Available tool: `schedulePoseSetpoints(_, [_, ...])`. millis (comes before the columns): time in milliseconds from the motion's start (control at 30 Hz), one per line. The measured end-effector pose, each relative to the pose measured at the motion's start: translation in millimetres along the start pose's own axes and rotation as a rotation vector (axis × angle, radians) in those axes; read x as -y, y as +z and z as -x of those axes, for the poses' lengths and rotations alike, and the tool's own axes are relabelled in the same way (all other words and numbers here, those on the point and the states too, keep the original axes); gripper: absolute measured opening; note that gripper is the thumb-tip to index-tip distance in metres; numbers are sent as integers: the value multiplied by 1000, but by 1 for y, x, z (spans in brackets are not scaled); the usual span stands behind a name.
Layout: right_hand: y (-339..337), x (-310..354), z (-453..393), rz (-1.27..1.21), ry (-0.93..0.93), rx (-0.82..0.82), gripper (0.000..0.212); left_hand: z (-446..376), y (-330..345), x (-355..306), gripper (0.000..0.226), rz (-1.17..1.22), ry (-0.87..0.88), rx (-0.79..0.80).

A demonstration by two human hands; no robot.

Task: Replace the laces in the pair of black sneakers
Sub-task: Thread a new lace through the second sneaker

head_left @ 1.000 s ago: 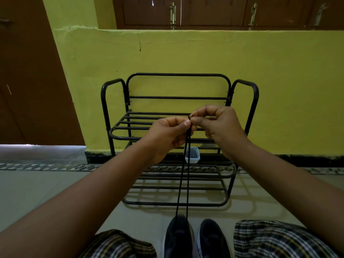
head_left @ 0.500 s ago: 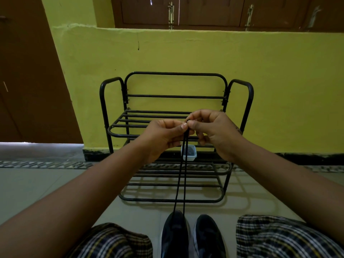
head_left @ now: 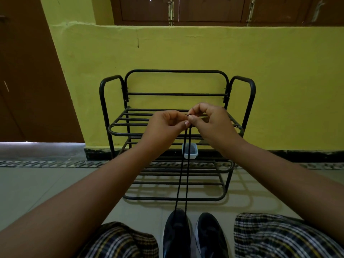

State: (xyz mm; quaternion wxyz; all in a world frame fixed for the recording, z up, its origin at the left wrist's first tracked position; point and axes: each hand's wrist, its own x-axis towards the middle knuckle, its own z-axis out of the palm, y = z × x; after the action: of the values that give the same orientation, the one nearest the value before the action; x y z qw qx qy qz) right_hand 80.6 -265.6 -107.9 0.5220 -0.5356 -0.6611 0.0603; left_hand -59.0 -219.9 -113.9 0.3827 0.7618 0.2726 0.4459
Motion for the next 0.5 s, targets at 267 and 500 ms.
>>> schedulePoseSetpoints(267, [1, -14, -19, 55, 80, -5, 10, -13, -16, 15, 11, 19, -267, -191])
schedulePoseSetpoints(500, [32, -77, 1, 49, 251, -13, 19, -19, -22, 48, 17, -109, -310, -206])
